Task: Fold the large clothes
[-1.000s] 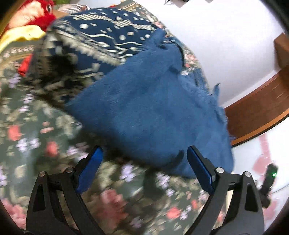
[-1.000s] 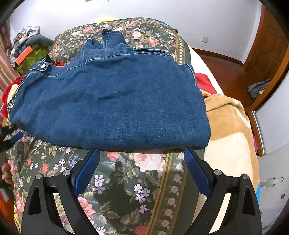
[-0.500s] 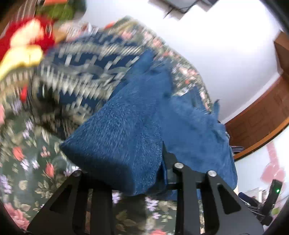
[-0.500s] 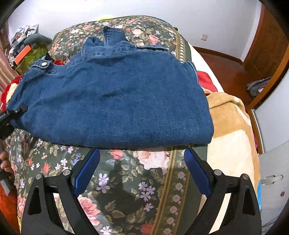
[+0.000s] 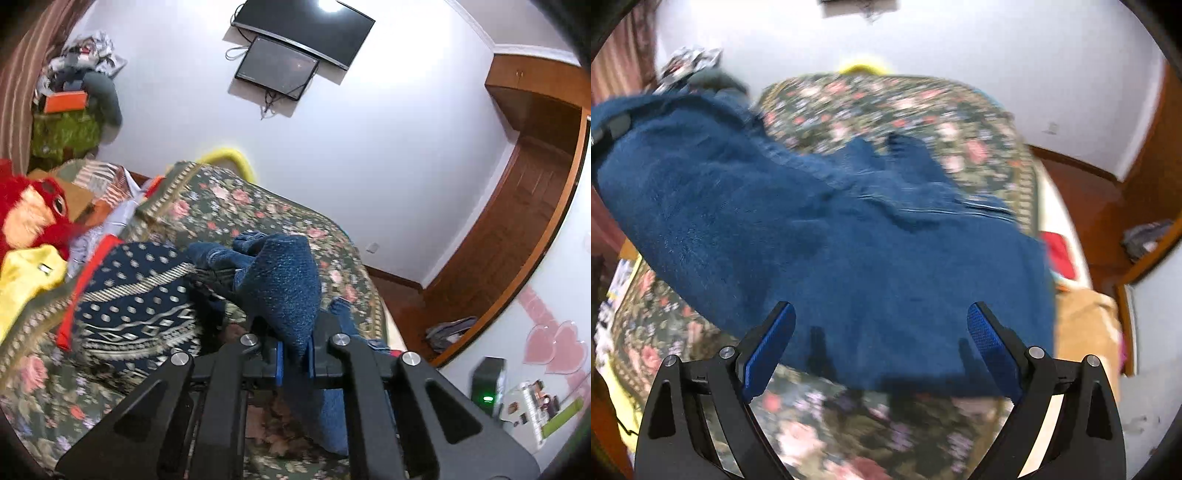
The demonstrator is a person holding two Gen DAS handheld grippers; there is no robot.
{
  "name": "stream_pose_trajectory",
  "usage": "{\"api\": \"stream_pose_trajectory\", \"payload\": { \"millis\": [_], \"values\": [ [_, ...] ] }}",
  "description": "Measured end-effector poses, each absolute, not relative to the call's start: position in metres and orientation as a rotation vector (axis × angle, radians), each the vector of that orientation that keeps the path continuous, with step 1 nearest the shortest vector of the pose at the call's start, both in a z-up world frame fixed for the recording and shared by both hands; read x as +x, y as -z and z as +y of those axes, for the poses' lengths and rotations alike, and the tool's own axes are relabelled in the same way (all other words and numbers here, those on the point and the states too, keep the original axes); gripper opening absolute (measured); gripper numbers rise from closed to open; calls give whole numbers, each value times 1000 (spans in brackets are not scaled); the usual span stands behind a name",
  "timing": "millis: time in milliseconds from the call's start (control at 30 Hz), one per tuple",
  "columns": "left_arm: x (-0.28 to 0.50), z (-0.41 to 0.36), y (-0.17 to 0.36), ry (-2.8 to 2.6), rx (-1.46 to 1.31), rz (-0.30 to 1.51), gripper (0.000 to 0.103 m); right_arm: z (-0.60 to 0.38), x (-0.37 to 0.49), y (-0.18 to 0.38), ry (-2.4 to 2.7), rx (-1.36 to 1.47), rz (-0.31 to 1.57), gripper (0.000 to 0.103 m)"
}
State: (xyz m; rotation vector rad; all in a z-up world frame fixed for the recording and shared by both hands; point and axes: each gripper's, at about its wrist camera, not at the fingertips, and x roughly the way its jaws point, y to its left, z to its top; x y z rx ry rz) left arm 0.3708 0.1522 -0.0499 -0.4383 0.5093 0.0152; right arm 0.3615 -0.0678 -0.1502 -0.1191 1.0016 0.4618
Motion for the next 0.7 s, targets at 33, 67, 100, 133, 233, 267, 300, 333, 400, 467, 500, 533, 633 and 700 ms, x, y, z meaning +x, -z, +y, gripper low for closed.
{"api": "stream_pose_trajectory", "payload": {
  "millis": [33,67,100,133,233,267,300,333,400,467,500,533,633,700],
  "values": [
    [367,155,52,-19,-439,510,8,-56,363,158,-492,-117,1029,93],
    [365,162,54,-32,-450,511,8,-46,365,166,-523,-112,1058,93],
    [362,166,57,-40,-457,513,8,-35,367,176,-551,-101,1090,93],
    [361,171,60,-54,-460,518,8,-26,368,185,-573,-87,1116,93],
    [365,175,70,-80,-434,547,8,-7,372,212,-653,-34,1213,93],
    [364,172,70,-77,-424,558,8,-4,373,220,-661,-18,1238,93],
    [365,168,70,-74,-411,565,8,-3,375,226,-662,-7,1253,93],
    [367,162,70,-70,-391,567,8,-5,375,227,-665,-4,1252,93],
    [370,146,66,-54,-346,558,8,-14,374,224,-679,9,1239,93],
    [376,122,58,-22,-293,551,8,-36,371,213,-663,26,1195,93],
    [380,110,55,-9,-274,548,8,-46,369,209,-651,29,1175,93],
    [384,98,52,8,-258,545,8,-62,366,203,-627,32,1142,93],
    [401,50,47,76,-229,553,8,-108,357,197,-527,36,1080,93],
    [409,22,48,121,-215,562,8,-145,350,201,-451,50,1079,93]
  ]
}}
